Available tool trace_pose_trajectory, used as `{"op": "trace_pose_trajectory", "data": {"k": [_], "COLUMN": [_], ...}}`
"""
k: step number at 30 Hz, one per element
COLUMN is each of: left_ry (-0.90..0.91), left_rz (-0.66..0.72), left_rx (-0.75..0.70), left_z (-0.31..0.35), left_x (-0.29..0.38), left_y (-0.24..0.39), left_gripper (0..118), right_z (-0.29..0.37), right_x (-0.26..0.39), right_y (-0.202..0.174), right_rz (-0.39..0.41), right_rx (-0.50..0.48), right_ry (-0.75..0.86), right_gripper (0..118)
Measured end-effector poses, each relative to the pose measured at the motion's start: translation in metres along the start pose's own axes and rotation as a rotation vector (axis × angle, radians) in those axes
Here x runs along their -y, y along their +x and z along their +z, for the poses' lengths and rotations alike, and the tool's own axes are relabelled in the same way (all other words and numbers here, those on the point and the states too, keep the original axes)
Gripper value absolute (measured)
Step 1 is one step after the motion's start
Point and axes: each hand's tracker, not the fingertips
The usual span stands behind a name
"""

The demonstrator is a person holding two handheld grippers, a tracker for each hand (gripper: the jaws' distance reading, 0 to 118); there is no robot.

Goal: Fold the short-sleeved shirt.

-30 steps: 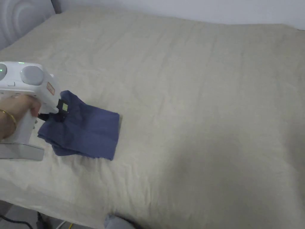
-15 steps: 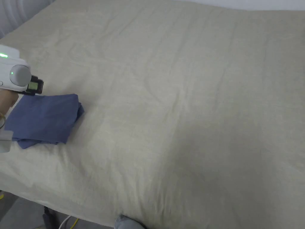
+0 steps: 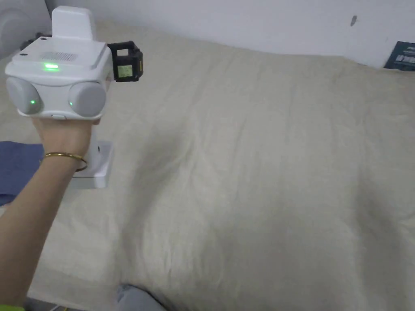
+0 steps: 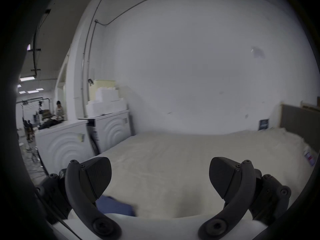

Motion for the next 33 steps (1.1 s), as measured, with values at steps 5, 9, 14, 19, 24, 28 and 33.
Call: {"op": "trace_pose_trajectory", "data": {"k": [5,9,14,19,24,28,33], "left_ry": [0.055,0.04,0.023,0.01,-0.026,-0.034,-0.04], "left_rz": [0.046,0.055,0.026,0.014,0.024,0.01,-0.017], "left_rx": [0.128,0.2,0.238,0.273,0.288,0.298,0.31], "left_z": [0.04,0.069,0.088,0.106,0.111,0.12,0.129], "left_x": [0.012,0.027,0.046,0.059,0.072,0.085,0.096], "left_y": [0.058,0.088,0.107,0.113,0.117,0.12,0.123], "left_gripper": [113,77,46,12,0,0,0], "right_z": [0.008,0.024,0.023,0.035,0.045,0.049,0.052], "right_x": [-0.006,0.0,0.022,0.034,0.042,0.047,0.053], "right_y": [0.008,0.02,0.04,0.034,0.033,0.031,0.026], "right_rz": [0.012,-0.001,-0.021,-0.043,-0.059,-0.064,-0.054], "right_rx": [0.008,0.018,0.041,0.058,0.054,0.044,0.034], "right_ry": [0.024,0.025,0.009,-0.01,-0.015,-0.015,-0.02], "right_gripper": [0,0,0,0,0,0,0]}}
